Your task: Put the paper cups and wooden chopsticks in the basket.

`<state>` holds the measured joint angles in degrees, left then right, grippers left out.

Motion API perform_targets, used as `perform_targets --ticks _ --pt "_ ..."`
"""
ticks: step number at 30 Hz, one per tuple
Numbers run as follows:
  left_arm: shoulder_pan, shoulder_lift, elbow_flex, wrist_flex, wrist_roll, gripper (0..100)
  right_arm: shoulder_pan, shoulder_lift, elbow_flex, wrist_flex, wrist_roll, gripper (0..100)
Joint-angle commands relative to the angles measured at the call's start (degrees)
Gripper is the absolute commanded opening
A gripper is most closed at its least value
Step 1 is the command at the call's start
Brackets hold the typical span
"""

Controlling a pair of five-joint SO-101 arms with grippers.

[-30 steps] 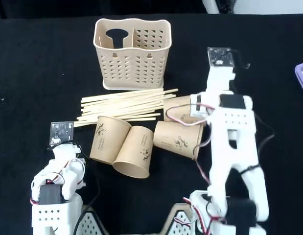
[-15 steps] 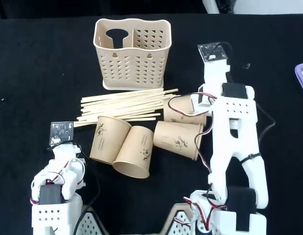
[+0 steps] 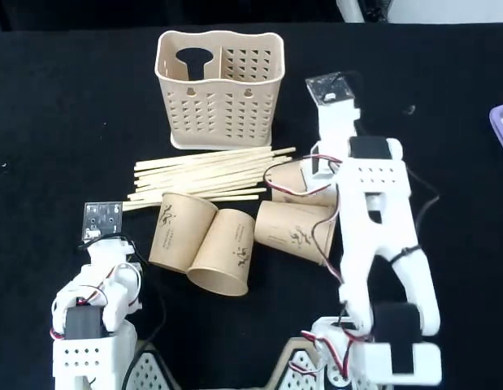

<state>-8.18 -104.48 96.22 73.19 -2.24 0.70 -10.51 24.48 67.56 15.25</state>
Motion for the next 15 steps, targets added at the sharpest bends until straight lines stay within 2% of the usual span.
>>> perform_targets --ticks 1,7,13,15 --pt "0.6 -0.4 1.2 -0.1 0.5 3 0.1 2.7 -3.6 -0.7 -0.8 24.3" --pt "0.6 -0.4 1.2 -0.1 0.5 3 3.6 9.7 -7.2 -0.5 -0.8 22.6" --pt "0.6 -0.4 1.2 -0.1 0.5 3 4.8 5.9 -8.0 2.0 -0.5 0.8" --pt "0.6 -0.4 1.2 -0.1 0.5 3 4.7 2.2 -7.7 4.8 0.5 2.1"
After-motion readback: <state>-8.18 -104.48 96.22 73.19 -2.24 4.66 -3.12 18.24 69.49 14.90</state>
